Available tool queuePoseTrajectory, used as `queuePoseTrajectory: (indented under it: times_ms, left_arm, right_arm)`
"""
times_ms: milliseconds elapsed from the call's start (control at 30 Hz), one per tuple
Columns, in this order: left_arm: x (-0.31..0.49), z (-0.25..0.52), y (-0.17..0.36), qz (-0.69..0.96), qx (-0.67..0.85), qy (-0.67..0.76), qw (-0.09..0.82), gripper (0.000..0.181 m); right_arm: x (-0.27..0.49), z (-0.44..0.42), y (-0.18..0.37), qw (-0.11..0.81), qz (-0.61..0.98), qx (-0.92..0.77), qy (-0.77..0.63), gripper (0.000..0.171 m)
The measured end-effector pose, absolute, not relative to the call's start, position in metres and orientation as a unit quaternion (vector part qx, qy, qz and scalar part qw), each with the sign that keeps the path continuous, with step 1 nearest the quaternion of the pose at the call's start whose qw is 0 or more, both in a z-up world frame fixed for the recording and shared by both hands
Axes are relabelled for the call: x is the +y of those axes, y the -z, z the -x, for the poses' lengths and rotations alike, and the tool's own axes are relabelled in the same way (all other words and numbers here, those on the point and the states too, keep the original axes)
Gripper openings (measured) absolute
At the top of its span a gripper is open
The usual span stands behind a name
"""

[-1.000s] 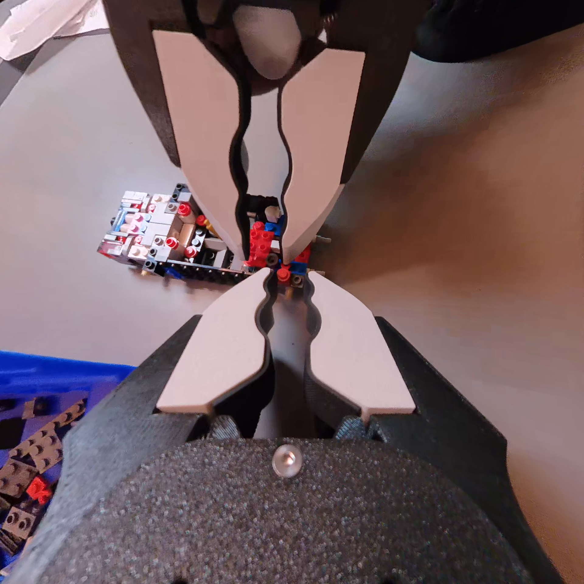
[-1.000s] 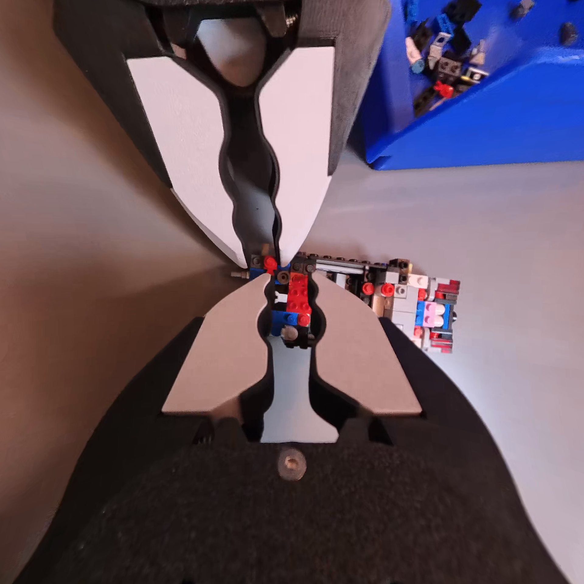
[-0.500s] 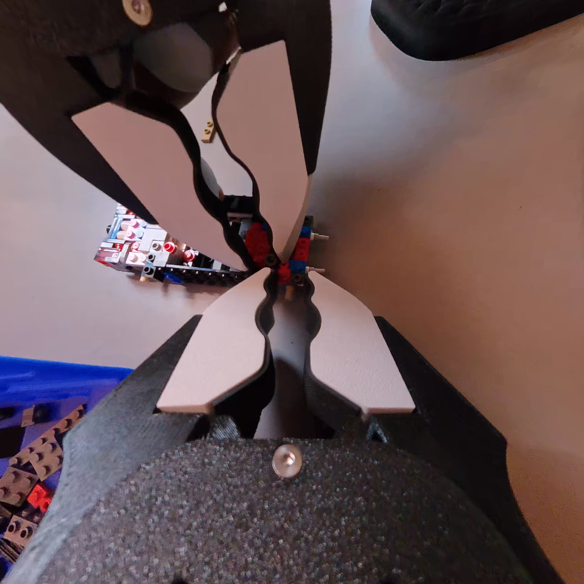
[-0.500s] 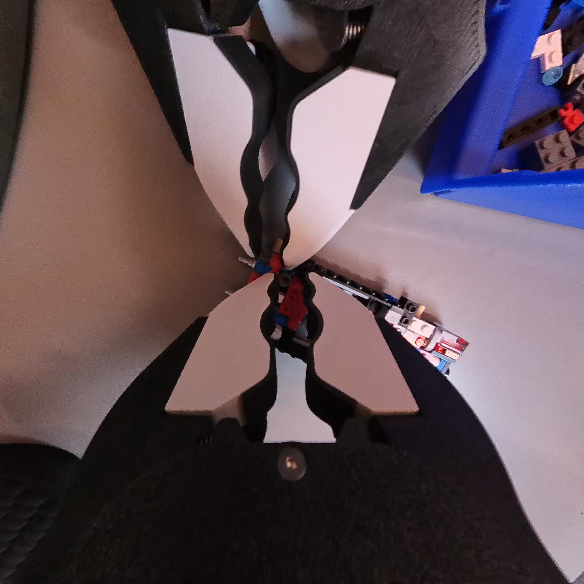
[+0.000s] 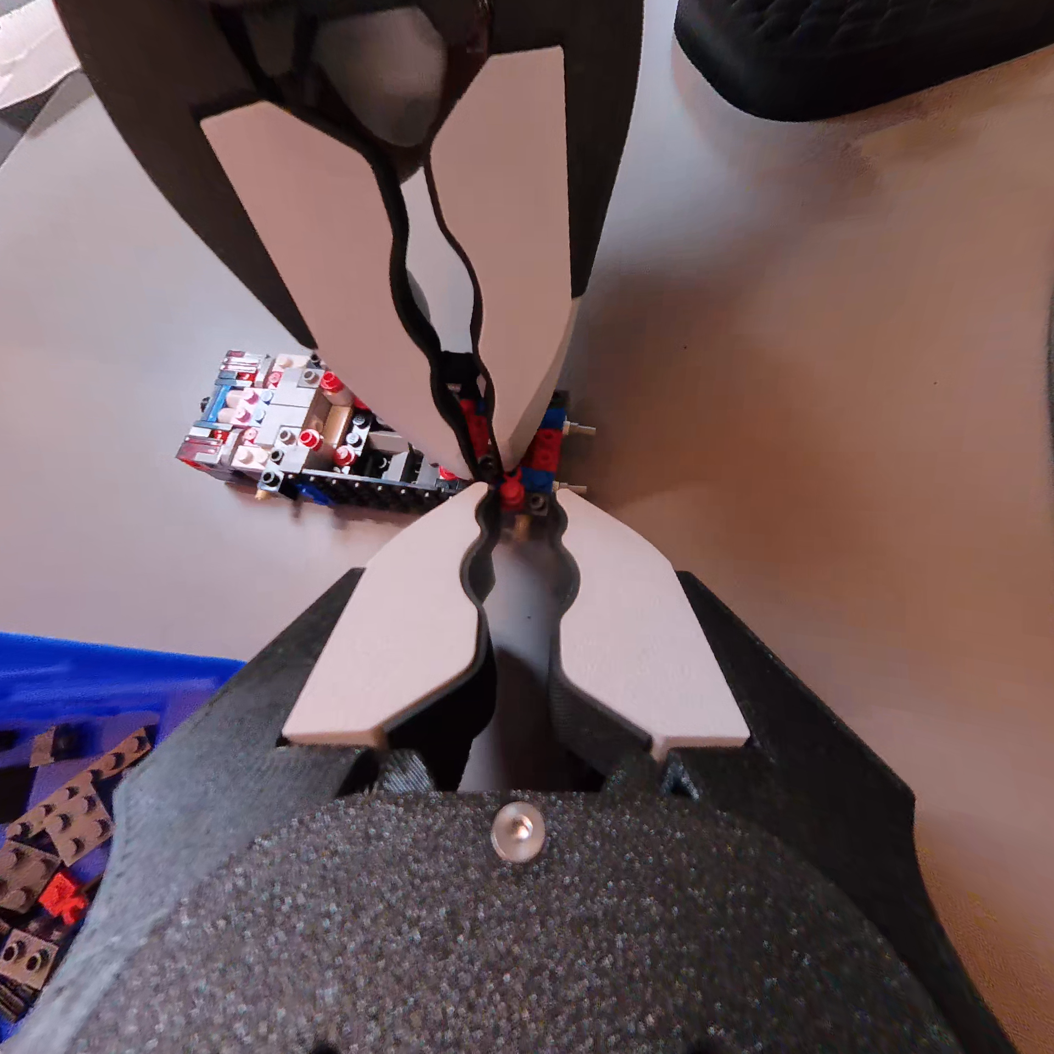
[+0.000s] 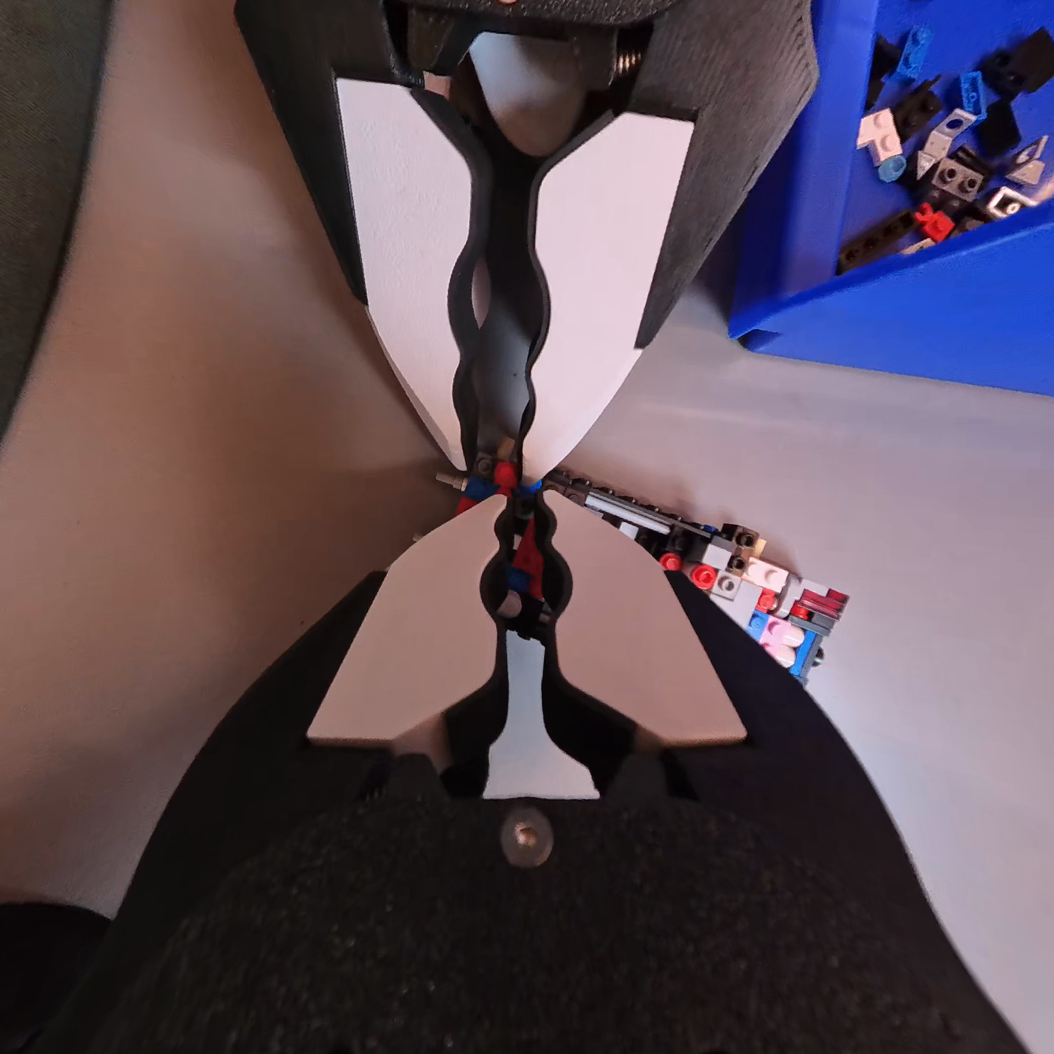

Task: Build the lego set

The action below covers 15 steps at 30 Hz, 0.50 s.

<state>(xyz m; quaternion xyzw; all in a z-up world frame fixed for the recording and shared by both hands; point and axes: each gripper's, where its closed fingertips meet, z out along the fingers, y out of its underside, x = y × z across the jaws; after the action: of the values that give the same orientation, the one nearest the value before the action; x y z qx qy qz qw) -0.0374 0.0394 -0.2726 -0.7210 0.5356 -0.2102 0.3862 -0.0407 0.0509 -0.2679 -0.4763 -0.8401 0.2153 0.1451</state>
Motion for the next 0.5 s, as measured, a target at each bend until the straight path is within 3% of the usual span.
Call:
queuePoseTrajectory:
  times_ms: [300, 500]
  left_arm:
    - [0.038, 0.037, 0.273, 0.719, 0.538, 0.215, 0.384, 0.016]
    - [0.04, 0.039, 0.253, 0.705, 0.52, 0.244, 0.415, 0.02]
  right_arm:
    - [0.055, 0.038, 0.252, 0.165, 0.505, -0.8, -0.281, 0.006]
    - [0.046, 0.039, 0.206, 0.218, 0.539, -0.675, -0.454, 0.006]
